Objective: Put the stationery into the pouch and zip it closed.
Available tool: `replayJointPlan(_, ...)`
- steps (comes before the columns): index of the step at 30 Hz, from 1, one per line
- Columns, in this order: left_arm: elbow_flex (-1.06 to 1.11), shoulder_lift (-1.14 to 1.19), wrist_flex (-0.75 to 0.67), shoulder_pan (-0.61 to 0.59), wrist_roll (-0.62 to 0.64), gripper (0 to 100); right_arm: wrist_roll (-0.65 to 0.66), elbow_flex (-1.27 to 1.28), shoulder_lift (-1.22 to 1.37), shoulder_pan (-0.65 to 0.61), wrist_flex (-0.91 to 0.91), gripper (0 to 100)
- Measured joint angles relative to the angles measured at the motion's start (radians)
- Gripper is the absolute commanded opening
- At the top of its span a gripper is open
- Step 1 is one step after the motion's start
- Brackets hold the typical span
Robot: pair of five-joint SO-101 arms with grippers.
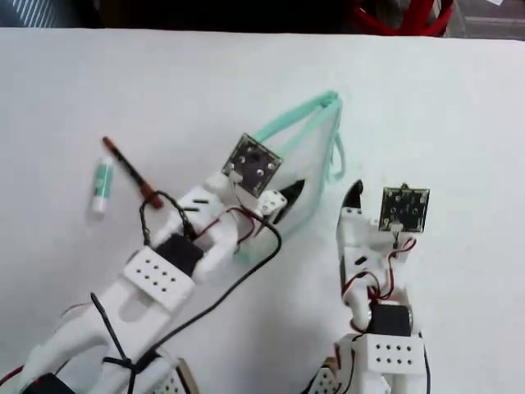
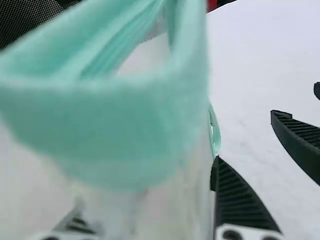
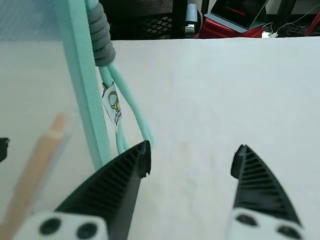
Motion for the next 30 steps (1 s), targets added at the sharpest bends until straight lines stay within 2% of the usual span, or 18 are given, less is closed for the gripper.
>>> replayJointPlan(30, 0.0, 0.0, 0.006, 0.014, 0.0, 21, 0.0, 0.006, 0.0, 0.0, 0.0, 25.5)
